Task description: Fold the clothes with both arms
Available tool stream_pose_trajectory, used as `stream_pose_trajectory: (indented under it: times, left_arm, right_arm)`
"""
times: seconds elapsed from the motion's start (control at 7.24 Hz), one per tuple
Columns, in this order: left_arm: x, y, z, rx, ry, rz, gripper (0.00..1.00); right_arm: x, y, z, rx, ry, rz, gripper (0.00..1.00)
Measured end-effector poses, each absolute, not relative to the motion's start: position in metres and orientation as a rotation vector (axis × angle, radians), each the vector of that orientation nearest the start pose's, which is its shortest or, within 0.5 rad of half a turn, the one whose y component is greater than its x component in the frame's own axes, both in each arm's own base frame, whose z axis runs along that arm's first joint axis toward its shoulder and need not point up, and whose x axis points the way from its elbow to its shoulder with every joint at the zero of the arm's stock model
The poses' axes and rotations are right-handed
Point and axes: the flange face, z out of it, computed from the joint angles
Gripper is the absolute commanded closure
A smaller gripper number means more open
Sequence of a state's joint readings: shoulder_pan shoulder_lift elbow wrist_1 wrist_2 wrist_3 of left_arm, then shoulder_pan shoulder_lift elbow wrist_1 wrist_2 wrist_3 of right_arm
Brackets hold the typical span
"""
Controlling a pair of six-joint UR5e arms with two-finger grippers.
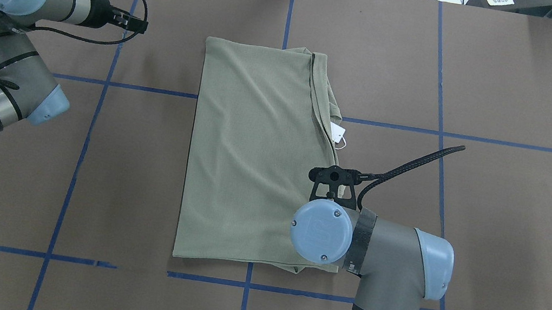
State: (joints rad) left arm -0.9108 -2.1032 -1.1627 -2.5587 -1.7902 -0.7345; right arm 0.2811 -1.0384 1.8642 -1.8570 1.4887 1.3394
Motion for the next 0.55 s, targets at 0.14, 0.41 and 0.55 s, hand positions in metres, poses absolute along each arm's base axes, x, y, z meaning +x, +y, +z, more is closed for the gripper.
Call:
stream_pose_trajectory:
  times: [0.14,0.41,0.55]
  left_arm:
    - [0.364,-0.65,0.434,0.722,0.861,0.056,0.0]
    - [0.364,-0.65,0.434,0.722,0.861,0.057,0.0]
    - [0.364,-0.65,0.434,0.722,0.861,0.057,0.0]
  right_arm:
    - [-0.555,-0.308,0.271,0.222,-0.529,0.072,0.0]
    - [-0.548,-0.331,0.255,0.269,-0.625,0.079,0.0]
    - [-0.538,-0.355,0.242,0.292,-0.656,0.077,0.0]
